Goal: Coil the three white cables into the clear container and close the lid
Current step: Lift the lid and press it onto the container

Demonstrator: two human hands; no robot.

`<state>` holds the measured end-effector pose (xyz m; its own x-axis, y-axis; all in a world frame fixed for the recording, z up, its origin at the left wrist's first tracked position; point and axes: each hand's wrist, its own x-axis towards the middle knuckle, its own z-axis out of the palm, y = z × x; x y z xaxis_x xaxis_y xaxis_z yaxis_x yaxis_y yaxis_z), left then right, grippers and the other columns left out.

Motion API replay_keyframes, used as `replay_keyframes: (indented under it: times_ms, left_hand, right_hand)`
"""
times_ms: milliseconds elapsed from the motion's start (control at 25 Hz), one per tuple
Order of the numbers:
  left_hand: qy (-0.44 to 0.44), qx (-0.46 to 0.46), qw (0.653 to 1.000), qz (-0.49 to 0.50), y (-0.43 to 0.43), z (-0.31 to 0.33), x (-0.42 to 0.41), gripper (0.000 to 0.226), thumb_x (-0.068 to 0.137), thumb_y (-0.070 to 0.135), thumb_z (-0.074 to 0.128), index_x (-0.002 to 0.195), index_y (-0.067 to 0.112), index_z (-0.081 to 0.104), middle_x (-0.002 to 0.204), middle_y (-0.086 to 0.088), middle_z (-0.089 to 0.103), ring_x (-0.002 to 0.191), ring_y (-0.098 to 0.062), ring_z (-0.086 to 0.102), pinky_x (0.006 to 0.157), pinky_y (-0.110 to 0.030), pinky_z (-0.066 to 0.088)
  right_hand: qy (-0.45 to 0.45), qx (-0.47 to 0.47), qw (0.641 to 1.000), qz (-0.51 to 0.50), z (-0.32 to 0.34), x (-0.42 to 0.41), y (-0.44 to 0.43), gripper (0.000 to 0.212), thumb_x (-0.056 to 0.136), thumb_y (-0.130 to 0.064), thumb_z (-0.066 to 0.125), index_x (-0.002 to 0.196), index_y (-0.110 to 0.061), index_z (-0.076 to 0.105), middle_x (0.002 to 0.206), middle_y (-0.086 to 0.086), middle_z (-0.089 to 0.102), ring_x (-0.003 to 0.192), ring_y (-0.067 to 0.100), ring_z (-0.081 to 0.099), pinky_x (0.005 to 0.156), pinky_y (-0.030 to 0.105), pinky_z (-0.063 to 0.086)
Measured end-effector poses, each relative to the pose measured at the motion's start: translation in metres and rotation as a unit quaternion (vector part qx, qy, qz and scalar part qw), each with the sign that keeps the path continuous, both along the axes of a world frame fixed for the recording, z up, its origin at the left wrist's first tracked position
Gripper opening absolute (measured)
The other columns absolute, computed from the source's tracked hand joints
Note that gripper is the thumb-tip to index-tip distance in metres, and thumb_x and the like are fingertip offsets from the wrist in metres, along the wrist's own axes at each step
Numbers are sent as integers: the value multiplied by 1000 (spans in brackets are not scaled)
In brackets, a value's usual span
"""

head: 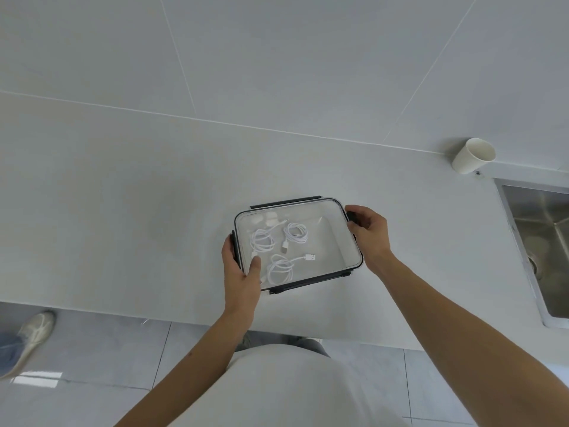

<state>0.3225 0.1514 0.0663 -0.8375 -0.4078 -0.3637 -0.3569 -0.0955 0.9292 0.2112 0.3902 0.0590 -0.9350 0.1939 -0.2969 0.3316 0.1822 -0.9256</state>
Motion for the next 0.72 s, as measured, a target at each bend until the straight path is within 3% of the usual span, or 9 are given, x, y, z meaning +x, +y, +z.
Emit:
replay_keyframes:
  times_ms: [160, 360, 720]
  left_hand:
    - [-14, -17, 1000, 2, 5, -2, 0, 67, 97, 8, 54, 150, 33, 21, 145, 13, 37, 133, -9, 39, 108, -25, 32]
    - [-39, -59, 997, -2, 12, -5, -2, 67, 98, 11, 53, 151, 31, 17, 152, 8, 34, 137, -14, 37, 111, -27, 28]
    - [-53, -86, 995, -3, 10, -12, -6, 67, 98, 13, 54, 152, 27, 18, 155, 5, 32, 141, -16, 33, 107, -21, 24]
  right_hand:
    - [-1, 17, 1000, 9, -5, -6, 0, 41, 85, 11, 53, 108, -19, 70, 108, 3, 73, 105, 20, 68, 100, 40, 53]
    - [-1, 40, 999, 18, -8, -10, 2, 42, 87, 10, 53, 118, -14, 68, 115, 3, 71, 112, 17, 65, 102, 32, 50]
    - [-19, 100, 993, 58, -9, -16, -1, 40, 91, -1, 53, 125, -19, 64, 111, -1, 69, 96, 15, 63, 80, 17, 45]
